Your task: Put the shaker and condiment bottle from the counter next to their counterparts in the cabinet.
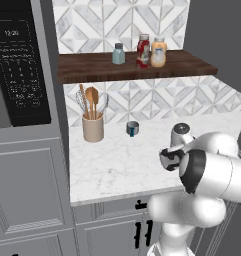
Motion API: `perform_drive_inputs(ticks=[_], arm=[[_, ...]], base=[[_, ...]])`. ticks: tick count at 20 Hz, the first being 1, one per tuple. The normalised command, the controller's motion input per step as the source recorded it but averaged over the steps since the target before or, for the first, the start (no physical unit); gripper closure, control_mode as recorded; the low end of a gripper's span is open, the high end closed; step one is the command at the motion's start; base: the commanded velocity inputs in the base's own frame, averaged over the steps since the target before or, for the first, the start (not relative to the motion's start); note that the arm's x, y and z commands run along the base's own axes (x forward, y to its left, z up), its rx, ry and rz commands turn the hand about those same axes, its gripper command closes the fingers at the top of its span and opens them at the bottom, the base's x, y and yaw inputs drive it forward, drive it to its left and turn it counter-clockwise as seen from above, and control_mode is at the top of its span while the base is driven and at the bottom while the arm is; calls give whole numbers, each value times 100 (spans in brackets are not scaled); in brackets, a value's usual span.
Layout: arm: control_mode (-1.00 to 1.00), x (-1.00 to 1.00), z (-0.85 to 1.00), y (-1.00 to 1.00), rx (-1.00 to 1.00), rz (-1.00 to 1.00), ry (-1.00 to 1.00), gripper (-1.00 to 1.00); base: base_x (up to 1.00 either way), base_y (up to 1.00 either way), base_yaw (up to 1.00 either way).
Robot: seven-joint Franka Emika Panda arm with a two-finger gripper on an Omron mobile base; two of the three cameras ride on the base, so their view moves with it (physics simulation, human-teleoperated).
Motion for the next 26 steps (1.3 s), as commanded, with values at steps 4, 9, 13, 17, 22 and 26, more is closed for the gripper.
perform_drive_inputs(ticks=[4,9,13,17,22,26], arm=[[-100,15,-17,-4,0,6,0,-100],[-100,4,-20,3,0,7,0,100],[-100,10,-26,16,0,3,0,100],[-100,9,-25,0,0,1,4,100],[-100,5,-11,0,0,0,2,100],[-100,0,36,12,0,0,-4,100]], base=[[0,0,0],[0,0,0],[0,0,0],[0,0,0],[0,0,0],[0,0,0]])
